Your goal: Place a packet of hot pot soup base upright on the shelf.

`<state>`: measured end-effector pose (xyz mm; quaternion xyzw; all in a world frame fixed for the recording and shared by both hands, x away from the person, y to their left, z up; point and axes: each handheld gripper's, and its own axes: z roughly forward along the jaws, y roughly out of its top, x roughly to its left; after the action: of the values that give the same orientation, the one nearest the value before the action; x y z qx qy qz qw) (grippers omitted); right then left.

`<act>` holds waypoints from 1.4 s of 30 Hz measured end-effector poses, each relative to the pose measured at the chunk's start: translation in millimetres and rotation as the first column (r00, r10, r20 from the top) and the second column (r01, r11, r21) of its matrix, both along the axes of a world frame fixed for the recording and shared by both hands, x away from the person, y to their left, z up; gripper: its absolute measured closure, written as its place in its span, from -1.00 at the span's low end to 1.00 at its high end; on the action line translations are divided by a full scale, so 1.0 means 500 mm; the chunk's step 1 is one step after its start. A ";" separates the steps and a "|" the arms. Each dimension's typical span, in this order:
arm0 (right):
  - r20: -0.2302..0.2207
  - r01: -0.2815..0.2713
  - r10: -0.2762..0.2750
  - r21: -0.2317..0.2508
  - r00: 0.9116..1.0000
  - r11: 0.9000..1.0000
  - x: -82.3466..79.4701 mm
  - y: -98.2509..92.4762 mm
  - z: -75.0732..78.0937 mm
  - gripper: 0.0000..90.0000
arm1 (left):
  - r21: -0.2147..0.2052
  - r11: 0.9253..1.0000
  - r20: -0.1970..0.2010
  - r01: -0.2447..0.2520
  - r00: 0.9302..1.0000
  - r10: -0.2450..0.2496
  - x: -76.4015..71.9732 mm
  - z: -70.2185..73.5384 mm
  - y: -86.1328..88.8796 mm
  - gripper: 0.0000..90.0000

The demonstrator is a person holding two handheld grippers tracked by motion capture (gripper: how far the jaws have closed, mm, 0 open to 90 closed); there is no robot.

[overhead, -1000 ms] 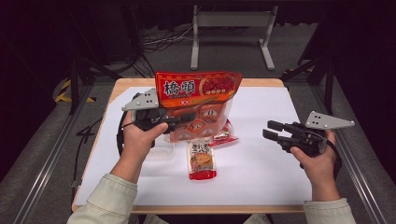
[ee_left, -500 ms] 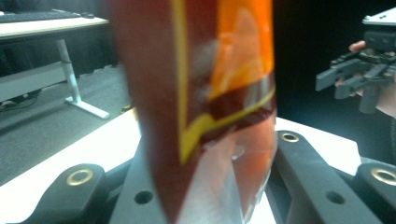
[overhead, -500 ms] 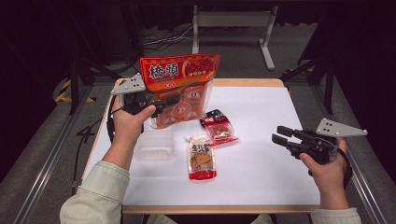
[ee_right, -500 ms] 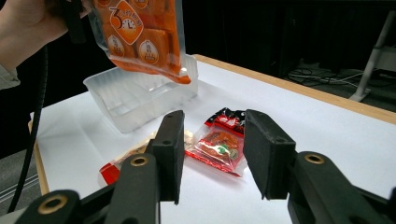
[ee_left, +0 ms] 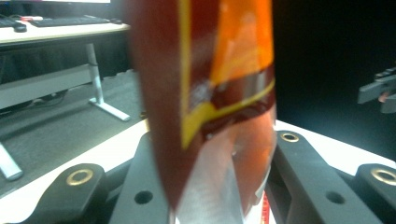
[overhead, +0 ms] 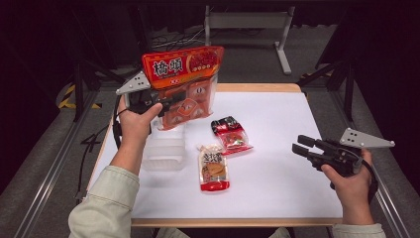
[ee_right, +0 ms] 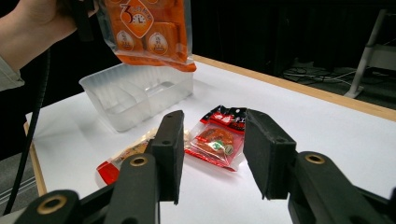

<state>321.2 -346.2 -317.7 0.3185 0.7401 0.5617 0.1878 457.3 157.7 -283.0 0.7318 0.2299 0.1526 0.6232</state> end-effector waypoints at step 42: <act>-0.021 -0.019 0.019 0.003 1.000 1.000 0.003 0.010 -0.012 0.32 | -0.038 0.976 -0.029 -0.213 0.977 0.212 0.051 -0.085 0.091 0.59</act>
<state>322.8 -341.0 -323.9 0.3175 0.7442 0.5613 0.1742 482.6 203.2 -325.7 0.6918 0.3176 0.2046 0.6154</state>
